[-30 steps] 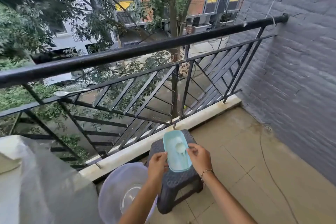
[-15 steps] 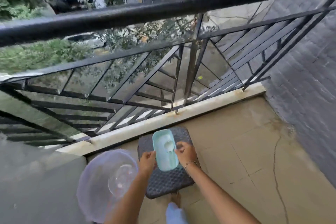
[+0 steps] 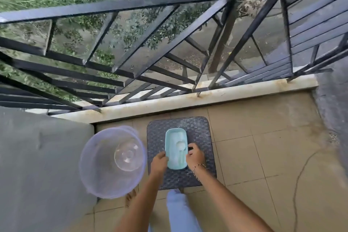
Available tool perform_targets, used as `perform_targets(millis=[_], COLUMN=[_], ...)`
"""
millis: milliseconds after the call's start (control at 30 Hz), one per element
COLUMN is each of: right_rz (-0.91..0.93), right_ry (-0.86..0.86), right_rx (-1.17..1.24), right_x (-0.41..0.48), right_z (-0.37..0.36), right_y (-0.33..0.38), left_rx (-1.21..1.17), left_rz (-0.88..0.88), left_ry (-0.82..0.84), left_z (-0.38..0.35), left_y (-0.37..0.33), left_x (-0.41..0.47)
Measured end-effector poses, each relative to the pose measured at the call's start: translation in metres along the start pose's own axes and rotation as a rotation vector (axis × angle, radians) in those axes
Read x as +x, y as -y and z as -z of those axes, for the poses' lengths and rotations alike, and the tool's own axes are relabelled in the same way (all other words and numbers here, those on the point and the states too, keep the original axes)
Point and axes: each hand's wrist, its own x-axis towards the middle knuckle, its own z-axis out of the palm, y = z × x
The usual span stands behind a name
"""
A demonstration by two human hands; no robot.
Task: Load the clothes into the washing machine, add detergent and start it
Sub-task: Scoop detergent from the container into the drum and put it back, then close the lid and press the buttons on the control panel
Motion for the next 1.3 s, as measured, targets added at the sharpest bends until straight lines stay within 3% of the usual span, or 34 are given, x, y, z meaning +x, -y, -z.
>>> perform_targets(millis=[133,333,667,1100,1300], right_rz=[-0.040,-0.004,0.256,0.721,0.844], right_ry=[0.035,-0.062,0.004,0.112,0.163], right_rx=[0.005,0.085,0.211,0.287,0.282], right_x=[-0.003,-0.034,-0.134,-0.355,-0.436], right_z=[0.002,0.016,-0.009,-0.156,-0.220], right_y=[0.003,0.029,0.109,0.192,0.210], left_rx=[0.007,-0.092,-0.416,-0.590,-0.544], left_rz=[0.024,-0.049,-0.250,-0.603,-0.815], left_ry=[0.031,-0.001,-0.094,-0.273,-0.543], left_z=[0.005,0.033,0.135,0.340,0.429], left_y=[-0.004,-0.019,-0.016,0.102,0.165], left_x=[-0.006,-0.045,-0.134,-0.277,-0.328])
